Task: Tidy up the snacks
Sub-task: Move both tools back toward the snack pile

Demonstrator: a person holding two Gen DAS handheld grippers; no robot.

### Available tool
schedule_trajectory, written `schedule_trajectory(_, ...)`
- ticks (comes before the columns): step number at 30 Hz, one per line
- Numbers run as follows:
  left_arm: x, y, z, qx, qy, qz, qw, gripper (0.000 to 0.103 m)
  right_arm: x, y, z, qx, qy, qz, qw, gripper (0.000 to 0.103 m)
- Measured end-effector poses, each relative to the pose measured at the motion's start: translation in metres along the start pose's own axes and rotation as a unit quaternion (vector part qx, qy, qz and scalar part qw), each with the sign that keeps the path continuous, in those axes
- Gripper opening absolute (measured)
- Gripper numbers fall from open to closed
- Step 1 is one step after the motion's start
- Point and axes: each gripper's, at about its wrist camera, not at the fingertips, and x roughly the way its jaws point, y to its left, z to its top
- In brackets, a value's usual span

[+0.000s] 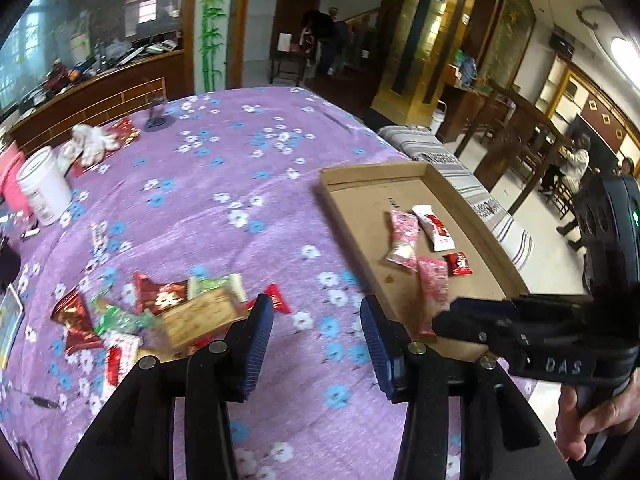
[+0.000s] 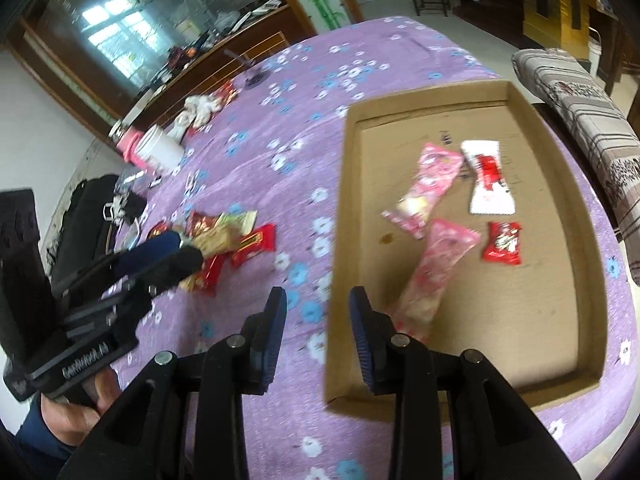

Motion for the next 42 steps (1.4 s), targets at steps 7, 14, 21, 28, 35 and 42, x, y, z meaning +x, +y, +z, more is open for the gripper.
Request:
schedule_trajectory(7,-0.017,0.040,-0.009,-0.036,-0.013,0.005,0.9992,0.048,0.003,0.026,-0.009,-0.017,0.009,-0.004,1.000,0.032)
schedule_trajectory(14,-0.031,0.088,-0.023,-0.072,-0.013,0.024,0.9970,0.048,0.017,0.050,-0.019,-0.026,0.022,0.000,0.999,0.034)
schedule_trajectory(21,-0.046,0.152,-0.043,-0.121,0.000,0.066,0.9904,0.055,0.033,0.074,-0.027,-0.026,0.024,0.019,0.999,0.035)
schedule_trajectory(28,-0.033,0.209,-0.055,-0.189,0.034,0.081,0.9781,0.065,0.048,0.088,-0.035,-0.021,0.031,0.028,0.999,0.035)
schedule_trajectory(35,0.009,0.243,-0.044,-0.239,0.061,0.091,0.9649,0.073,0.046,0.082,-0.038,-0.017,0.028,0.014,0.999,0.036)
schedule_trajectory(42,0.041,0.246,-0.040,-0.207,0.072,0.118,0.9684,0.039,0.043,0.085,-0.034,-0.029,0.029,0.011,0.999,0.036)
